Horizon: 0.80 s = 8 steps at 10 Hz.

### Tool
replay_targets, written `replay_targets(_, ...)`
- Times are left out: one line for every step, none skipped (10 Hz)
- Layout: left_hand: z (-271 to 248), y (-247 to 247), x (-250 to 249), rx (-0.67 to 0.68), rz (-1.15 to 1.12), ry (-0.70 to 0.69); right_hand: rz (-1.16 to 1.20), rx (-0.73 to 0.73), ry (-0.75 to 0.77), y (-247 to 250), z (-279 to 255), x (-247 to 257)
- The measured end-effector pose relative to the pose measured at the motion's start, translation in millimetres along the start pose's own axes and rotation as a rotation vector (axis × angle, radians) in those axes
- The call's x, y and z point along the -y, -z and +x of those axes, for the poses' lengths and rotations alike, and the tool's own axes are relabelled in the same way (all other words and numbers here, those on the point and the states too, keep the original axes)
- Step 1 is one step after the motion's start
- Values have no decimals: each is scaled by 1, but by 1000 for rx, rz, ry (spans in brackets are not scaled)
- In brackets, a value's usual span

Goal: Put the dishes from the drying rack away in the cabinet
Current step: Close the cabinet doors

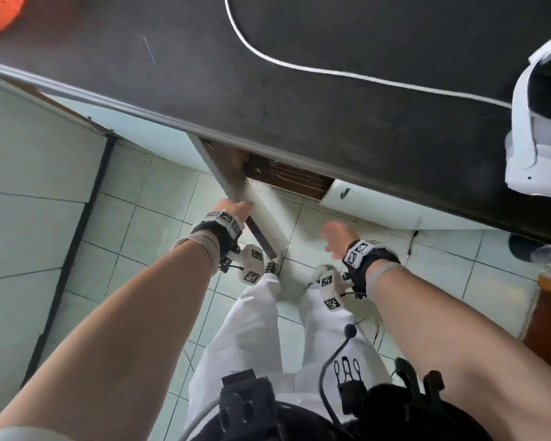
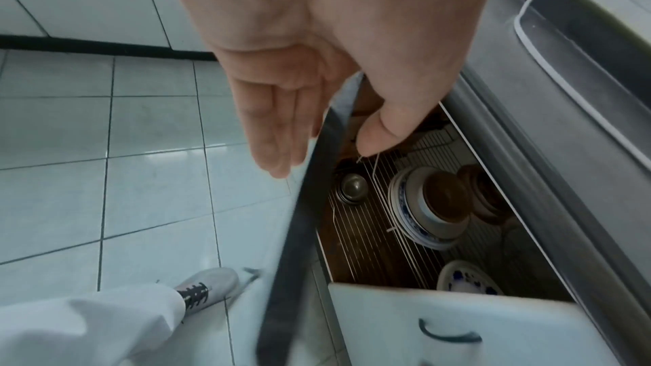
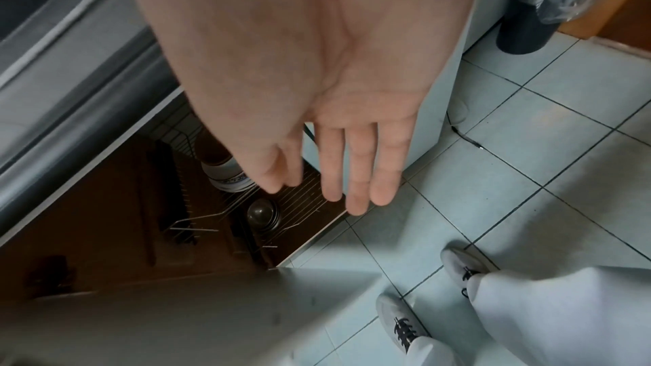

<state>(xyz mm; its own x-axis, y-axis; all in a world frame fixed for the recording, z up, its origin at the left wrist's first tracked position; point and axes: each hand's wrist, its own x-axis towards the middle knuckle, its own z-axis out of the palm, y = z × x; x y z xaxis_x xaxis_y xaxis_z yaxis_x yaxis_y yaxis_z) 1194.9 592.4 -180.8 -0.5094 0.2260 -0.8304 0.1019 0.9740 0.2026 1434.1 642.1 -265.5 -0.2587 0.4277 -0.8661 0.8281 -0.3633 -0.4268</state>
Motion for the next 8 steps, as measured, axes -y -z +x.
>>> replay_targets(6, -26, -3, 49, 22, -65, 255, 56, 51, -18, -6, 1)
replay_targets(2, -33, -13, 92, 21, -138, 214, -77, 30, -13, -2, 20)
replay_targets(5, -31, -15, 108, -17, -167, -17, -190, 10, 10, 2, 32)
replay_targets(5, -29, -25, 105, -33, -194, 74, -146, -64, -3, -1, 34)
replay_targets(8, -28, -39, 141, 4, -238, 176, -98, -136, -31, -7, 22)
replay_targets(13, -29, -54, 187, 50, -320, 207, -122, -45, -25, -8, 22)
replay_targets(24, -31, -54, 177, 133, -371, 219, -178, 63, -6, -2, 34)
replay_targets(33, -31, -53, 267, 206, -427, 187, -262, 86, 6, 4, 56)
